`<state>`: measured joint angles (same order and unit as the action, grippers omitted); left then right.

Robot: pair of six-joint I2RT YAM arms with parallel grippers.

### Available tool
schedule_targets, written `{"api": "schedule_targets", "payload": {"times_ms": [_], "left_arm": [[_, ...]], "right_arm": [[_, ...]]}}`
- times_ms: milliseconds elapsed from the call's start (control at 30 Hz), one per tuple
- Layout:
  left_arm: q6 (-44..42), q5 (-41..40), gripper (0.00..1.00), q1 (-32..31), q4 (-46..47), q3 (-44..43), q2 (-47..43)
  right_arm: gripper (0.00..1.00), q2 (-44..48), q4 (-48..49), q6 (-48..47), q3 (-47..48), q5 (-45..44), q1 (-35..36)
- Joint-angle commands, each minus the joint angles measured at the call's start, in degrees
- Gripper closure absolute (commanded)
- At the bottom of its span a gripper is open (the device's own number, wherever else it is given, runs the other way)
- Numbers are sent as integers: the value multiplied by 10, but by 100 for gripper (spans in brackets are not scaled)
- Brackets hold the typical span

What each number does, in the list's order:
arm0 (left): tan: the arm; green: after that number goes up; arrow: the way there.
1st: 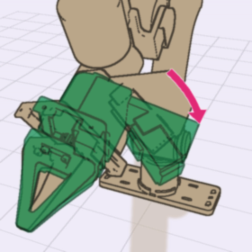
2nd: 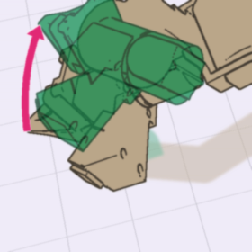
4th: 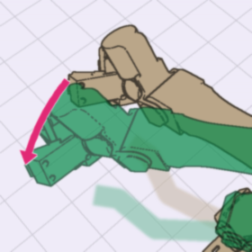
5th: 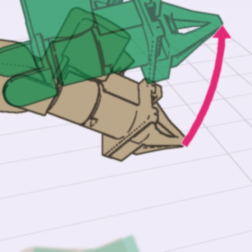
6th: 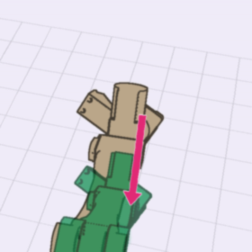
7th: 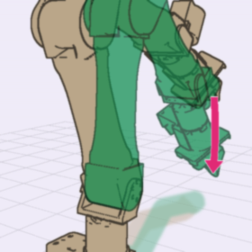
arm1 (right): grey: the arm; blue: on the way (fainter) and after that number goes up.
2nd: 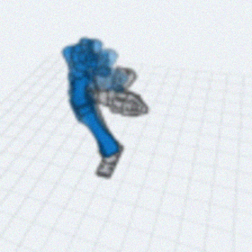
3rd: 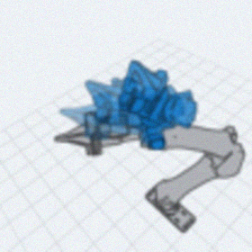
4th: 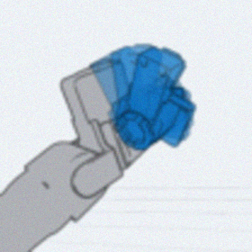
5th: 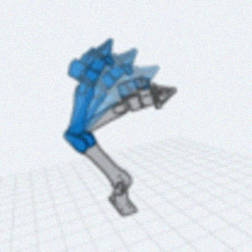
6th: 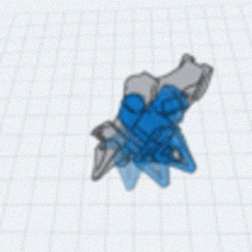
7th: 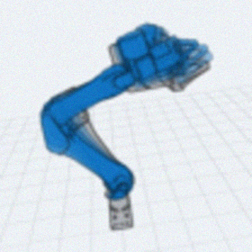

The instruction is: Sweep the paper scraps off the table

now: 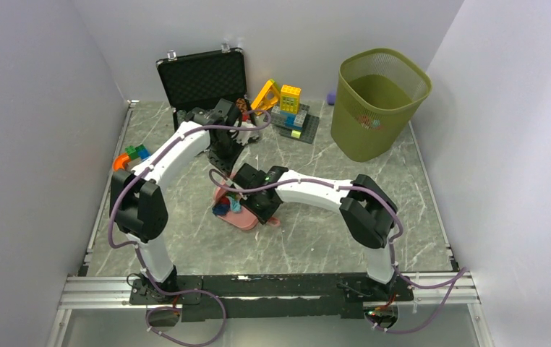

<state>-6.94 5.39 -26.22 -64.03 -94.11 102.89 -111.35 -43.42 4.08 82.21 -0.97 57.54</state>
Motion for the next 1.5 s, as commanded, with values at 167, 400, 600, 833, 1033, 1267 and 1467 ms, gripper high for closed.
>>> {"api": "schedule_targets", "payload": {"times_ms": [167,400,600,833,1033,1267,1467], "left_arm": [[42,100,100,-21,-18,-9,-7],[65,124,100,-21,-15,-38,-5],[95,117,100,-21,-7,-51,-22],[123,79,100,4,-4,-58,-59],[134,109,100,56,28,-7,-144],[139,116,100,149,71,84,-260],[131,76,100,195,102,170,-327]], "right_arm": [[100,-6,28,-15,-3,-2,-6],[100,29,64,-10,-45,-19,-2],[100,80,104,-7,-105,-28,5],[100,138,142,2,-177,-37,11],[100,213,207,6,-255,-38,24],[100,278,247,17,-312,-56,28],[100,304,156,21,-233,-73,16]]}}
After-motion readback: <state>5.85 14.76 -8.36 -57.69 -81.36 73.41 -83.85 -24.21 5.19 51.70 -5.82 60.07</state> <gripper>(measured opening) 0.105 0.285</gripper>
